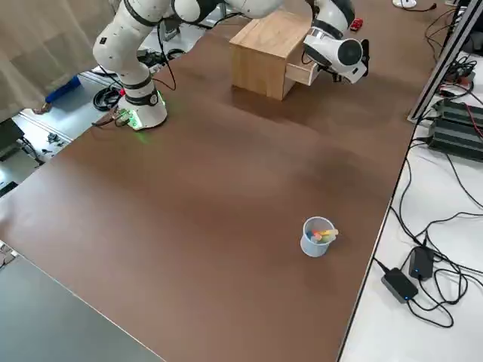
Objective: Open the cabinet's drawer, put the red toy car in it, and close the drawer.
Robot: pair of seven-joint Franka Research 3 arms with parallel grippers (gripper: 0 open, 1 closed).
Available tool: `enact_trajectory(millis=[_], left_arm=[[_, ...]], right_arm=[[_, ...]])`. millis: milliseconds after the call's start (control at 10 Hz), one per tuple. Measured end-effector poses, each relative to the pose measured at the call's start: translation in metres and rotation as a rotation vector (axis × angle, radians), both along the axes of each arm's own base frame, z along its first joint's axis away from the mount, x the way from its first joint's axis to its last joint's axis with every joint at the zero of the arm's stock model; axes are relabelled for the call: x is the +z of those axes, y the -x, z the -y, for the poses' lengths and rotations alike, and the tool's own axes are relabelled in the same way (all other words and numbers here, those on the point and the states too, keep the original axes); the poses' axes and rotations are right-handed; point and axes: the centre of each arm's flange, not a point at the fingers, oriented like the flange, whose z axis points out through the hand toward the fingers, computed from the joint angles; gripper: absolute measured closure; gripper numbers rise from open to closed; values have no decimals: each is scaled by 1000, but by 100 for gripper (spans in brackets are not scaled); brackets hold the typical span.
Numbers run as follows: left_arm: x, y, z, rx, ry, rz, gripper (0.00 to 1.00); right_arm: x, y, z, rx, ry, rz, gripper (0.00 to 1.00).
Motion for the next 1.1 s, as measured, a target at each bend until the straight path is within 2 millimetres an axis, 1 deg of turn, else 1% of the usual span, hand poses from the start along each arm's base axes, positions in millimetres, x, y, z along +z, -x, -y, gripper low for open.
enact_trajectory(millis=[500, 600, 700, 800, 900, 1000, 1100], left_arm=[[0, 0, 0, 1, 0, -1, 96], [4, -2, -1, 1, -4, -4, 96], [14, -6, -4, 6, -9, -7, 96], [32, -17, -12, 30, -13, -6, 96], [51, -34, -32, 72, -18, -3, 99], [68, -49, -57, 121, -25, -1, 99], [80, -62, -84, 217, -45, 3, 99]], right_arm=[[3, -1, -1, -16, -7, -8, 66], [4, -2, -2, -25, -19, -12, 59], [5, -2, -2, -32, -28, -14, 45], [6, -3, -2, -36, -30, -11, 29], [7, -6, -1, -50, -27, 0, 12], [9, -9, 1, -67, -24, 17, 0], [14, -14, 6, -85, -19, 39, 0]])
